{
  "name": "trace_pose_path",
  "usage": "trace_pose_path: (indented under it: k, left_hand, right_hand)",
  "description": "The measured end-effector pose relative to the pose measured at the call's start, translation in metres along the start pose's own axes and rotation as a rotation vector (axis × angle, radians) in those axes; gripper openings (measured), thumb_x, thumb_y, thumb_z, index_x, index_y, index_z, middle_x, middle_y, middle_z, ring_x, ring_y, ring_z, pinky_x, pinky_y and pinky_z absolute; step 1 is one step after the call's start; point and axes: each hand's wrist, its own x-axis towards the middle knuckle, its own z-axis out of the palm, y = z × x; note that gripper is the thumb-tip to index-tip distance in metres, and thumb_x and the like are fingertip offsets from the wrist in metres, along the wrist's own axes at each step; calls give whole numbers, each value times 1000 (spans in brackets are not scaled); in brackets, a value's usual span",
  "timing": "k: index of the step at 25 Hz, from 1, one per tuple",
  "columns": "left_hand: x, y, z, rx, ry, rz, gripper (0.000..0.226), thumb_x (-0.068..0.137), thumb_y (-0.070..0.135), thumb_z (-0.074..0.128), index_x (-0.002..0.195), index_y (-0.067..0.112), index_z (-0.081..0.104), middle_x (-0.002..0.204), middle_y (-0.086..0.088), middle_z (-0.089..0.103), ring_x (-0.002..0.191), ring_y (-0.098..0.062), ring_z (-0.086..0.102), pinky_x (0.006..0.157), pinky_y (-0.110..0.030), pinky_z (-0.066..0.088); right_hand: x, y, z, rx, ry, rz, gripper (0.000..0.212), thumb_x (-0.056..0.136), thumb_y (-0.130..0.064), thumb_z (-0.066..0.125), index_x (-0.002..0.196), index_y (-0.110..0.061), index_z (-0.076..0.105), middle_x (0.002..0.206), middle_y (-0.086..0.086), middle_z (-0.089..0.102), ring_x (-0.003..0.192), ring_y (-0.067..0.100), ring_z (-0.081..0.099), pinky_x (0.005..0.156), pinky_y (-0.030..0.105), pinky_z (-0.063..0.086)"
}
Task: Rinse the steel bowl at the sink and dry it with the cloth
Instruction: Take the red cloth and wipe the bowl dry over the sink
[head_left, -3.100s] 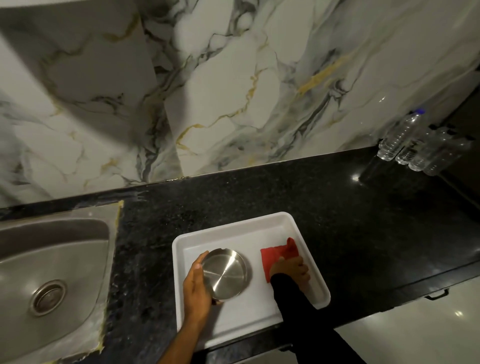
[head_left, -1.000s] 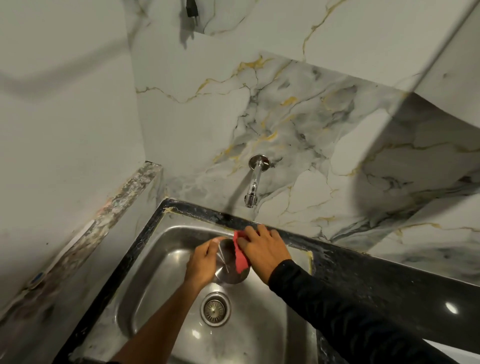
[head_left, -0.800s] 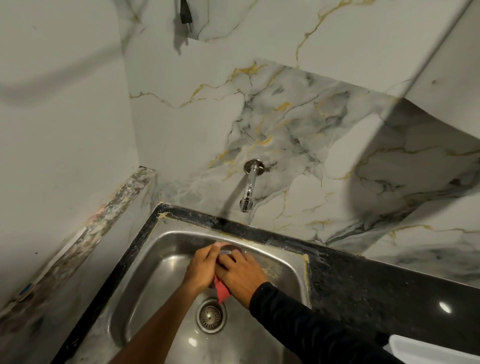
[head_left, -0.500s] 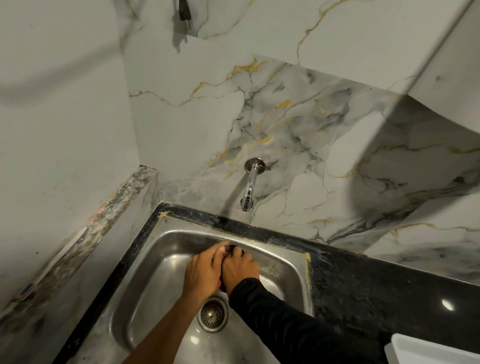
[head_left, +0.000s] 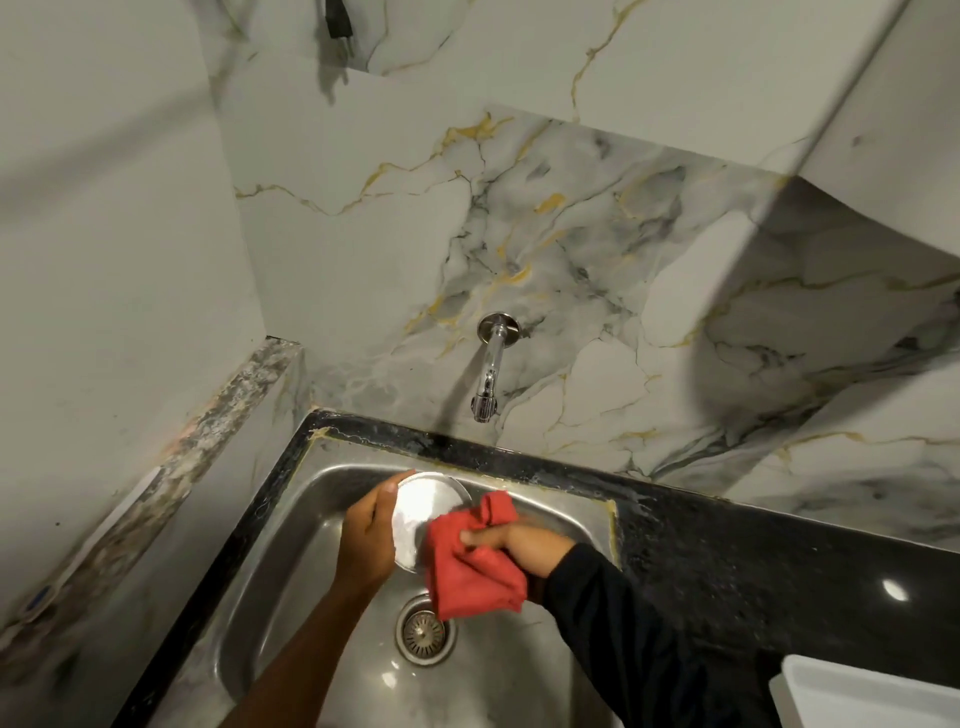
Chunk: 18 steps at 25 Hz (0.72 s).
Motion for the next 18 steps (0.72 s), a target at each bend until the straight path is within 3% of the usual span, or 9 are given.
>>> trace_pose_path:
  k: [3, 4, 6, 8, 10, 11, 14, 16, 18]
  left_hand:
    - [-1, 0, -18, -7, -38, -193, 29, 110, 37, 47, 109, 33, 75, 109, 11, 76, 107, -16, 70, 85, -31, 55]
    - [-2, 2, -21, 6, -97, -243, 26, 110, 40, 47, 104, 38, 72, 108, 13, 73, 102, -12, 69, 80, -29, 54]
    - [-2, 3, -17, 101, -230, -283, 23, 111, 33, 45, 108, 44, 65, 112, 15, 65, 98, -1, 61, 72, -19, 52]
    - [1, 2, -8, 161, -349, -300, 24, 112, 28, 45, 129, 35, 60, 122, 6, 60, 104, -3, 59, 76, -12, 50]
    - [7, 2, -5, 196, -383, -324, 40, 111, 31, 48, 147, 15, 56, 134, -6, 57, 119, -17, 56, 81, -20, 49]
    - [9, 0, -7, 218, -369, -327, 44, 110, 31, 49, 150, 13, 54, 140, -8, 54, 126, -20, 52, 81, -21, 49]
    - [9, -8, -14, 148, -289, -388, 48, 107, 41, 53, 145, 13, 62, 146, -14, 59, 134, -33, 57, 95, -42, 54]
    - [8, -15, -17, 96, -235, -413, 45, 106, 47, 54, 130, 14, 71, 130, -20, 70, 123, -37, 66, 88, -46, 58]
    - [9, -21, -17, 57, -171, -452, 50, 105, 50, 53, 128, 10, 71, 120, -22, 73, 114, -38, 69, 85, -45, 58]
  right_hand:
    - [-14, -9, -36, -14, 264, -313, 24, 92, 5, 73, 95, -18, 79, 89, 1, 84, 79, 12, 79, 82, 33, 65]
    - [-15, -16, -41, -92, 341, -404, 30, 93, 8, 69, 96, -20, 80, 90, -6, 83, 80, 3, 79, 85, 28, 64]
    - [-12, -29, -36, -230, 336, -533, 34, 96, 18, 58, 113, -4, 78, 106, -8, 81, 86, -13, 75, 85, 11, 60]
    - [-1, -34, -23, -331, 208, -533, 37, 99, 17, 53, 132, 9, 68, 127, 7, 74, 103, -1, 77, 96, 14, 59]
    - [14, -28, -11, -436, 108, -500, 36, 100, 10, 57, 134, 7, 68, 136, 15, 71, 121, 23, 73, 110, 29, 55]
    - [20, -23, -8, -459, 92, -488, 35, 100, 9, 59, 133, 7, 69, 137, 18, 71, 120, 25, 71, 109, 27, 54]
    - [25, -7, -8, -421, 108, -443, 33, 99, 8, 61, 131, 4, 71, 132, 18, 73, 111, 16, 67, 105, 26, 52]
    - [26, 7, -9, -309, 144, -409, 30, 100, 7, 60, 122, -5, 76, 122, 9, 77, 109, 14, 70, 109, 35, 52]
    - [25, 19, -7, -228, 204, -391, 35, 100, 6, 61, 105, -23, 78, 105, -8, 80, 96, 2, 74, 102, 32, 55]
